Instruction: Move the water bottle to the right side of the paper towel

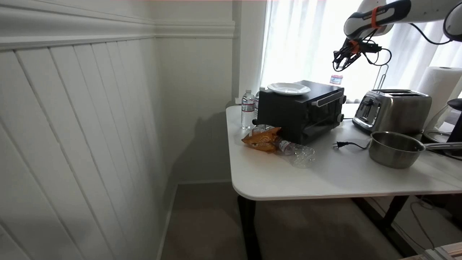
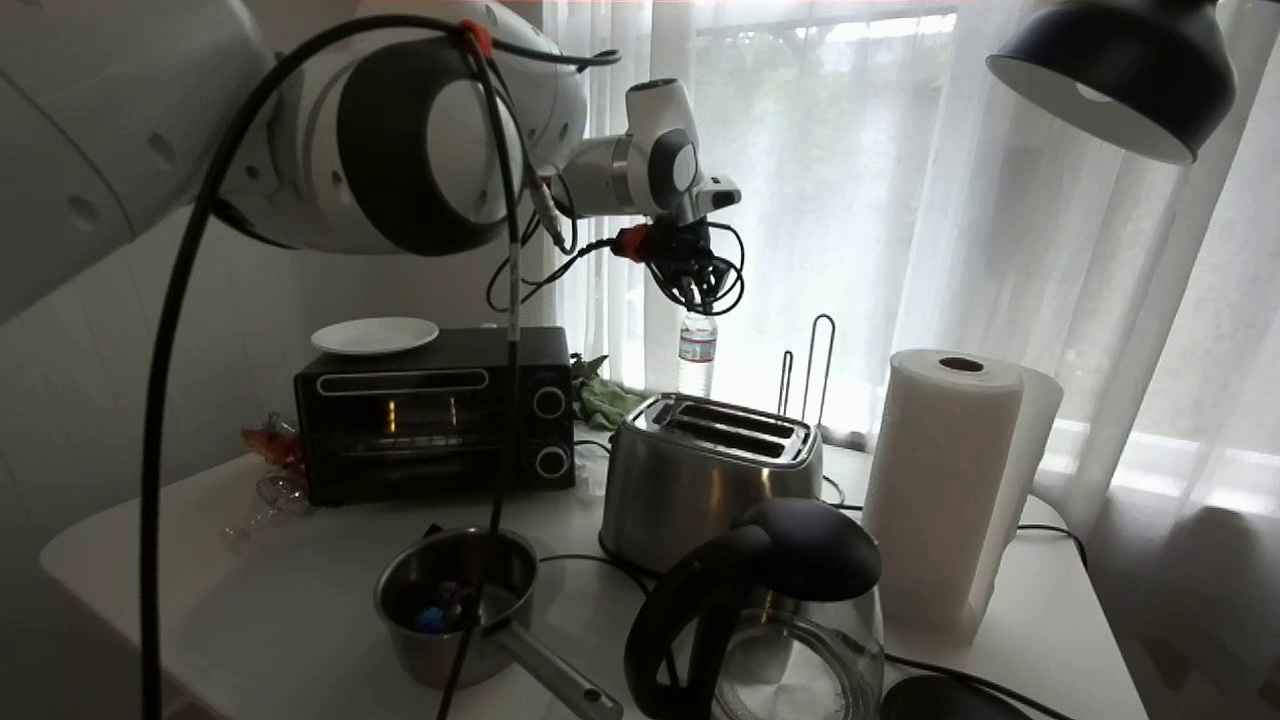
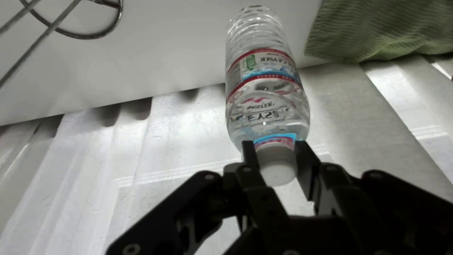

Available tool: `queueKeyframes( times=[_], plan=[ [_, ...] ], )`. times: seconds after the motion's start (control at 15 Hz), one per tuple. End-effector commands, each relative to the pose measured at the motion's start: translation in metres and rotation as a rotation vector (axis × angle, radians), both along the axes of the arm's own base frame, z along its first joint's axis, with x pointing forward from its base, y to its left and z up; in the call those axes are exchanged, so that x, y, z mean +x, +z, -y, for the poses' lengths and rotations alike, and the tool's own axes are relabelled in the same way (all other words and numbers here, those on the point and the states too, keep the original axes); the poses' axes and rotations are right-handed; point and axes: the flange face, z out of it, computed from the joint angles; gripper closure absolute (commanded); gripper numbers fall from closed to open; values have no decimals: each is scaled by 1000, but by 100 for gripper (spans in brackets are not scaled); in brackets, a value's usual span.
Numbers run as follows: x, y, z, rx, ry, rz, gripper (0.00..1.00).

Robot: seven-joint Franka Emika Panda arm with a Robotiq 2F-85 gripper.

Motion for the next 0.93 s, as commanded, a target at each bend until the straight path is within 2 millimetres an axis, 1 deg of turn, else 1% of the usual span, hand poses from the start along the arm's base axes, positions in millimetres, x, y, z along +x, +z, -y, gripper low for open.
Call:
queueKeyframes(
  times=[0.0,0.2,0.47,0.6,0.87],
  plan=[
    [-26,43,15,74,-91,-2,92],
    [-46,62,27,107,-139,-2,92],
    [-77,82,42,108,-211,-21,92],
    [-95,94,43,111,-239,-36,92],
    [-140,129,47,96,-322,-27,92]
  ],
)
